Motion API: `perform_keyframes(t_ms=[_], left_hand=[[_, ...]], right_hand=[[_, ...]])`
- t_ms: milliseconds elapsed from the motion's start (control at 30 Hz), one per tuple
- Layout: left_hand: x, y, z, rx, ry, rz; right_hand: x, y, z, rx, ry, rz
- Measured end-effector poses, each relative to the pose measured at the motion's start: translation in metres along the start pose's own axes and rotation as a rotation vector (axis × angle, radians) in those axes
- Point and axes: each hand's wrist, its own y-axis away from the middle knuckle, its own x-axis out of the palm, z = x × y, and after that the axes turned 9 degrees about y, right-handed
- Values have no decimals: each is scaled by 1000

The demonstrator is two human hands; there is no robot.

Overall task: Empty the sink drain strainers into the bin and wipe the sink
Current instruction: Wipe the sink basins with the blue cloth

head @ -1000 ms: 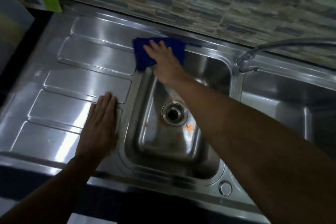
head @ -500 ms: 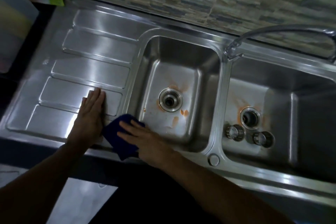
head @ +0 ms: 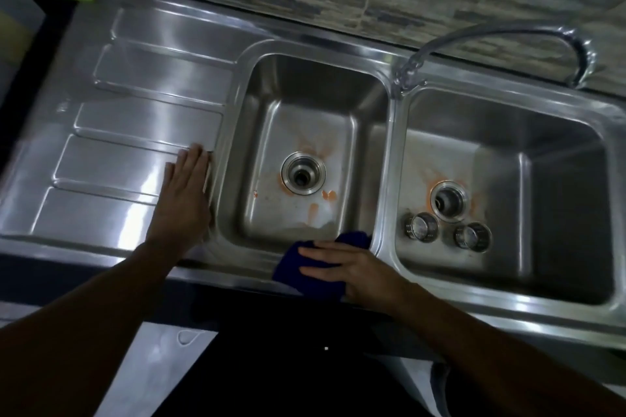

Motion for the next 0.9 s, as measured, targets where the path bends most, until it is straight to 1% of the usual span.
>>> perform_keyframes(t_ms=[133,200,233,300,367,400,467,533,600,633,700,767,900], left_hand=[[4,-37,-9,19,27,-6],[4,-61,-12,45,16,-10],[3,-73,-13,57,10,-10],[2,-95,-14,67,-10,-10],[3,-113,-15,77,-44,-13],[4,-121,-15,85,-67,-12],[6,-133,-14,107,-129,-15],[9,-142,-10,122,-195,-13],[12,-147,-5,131,-217,-13],[13,-148,-3,132,-215,-17],[14,-149,-1,137,-204,-28],[14,-149,-2,136,-195,-40],[15,-150,-3,133,-196,-69]], right_hand=[[8,-58,14,-61,-206,42],[7,-71,7,-28,-310,69],[4,-74,2,35,-378,78],[-6,-77,-16,280,-514,71],[-25,-85,-40,567,-540,-4],[-36,-91,-54,683,-533,-56],[-58,-108,-84,859,-486,-157],[-75,-127,-111,1009,-365,-236],[-81,-146,-134,1096,-297,-265],[-80,-156,-142,1110,-322,-245],[-71,-175,-154,1119,-341,-129],[-49,-191,-159,1076,-158,-25],[4,-191,-172,913,359,21]])
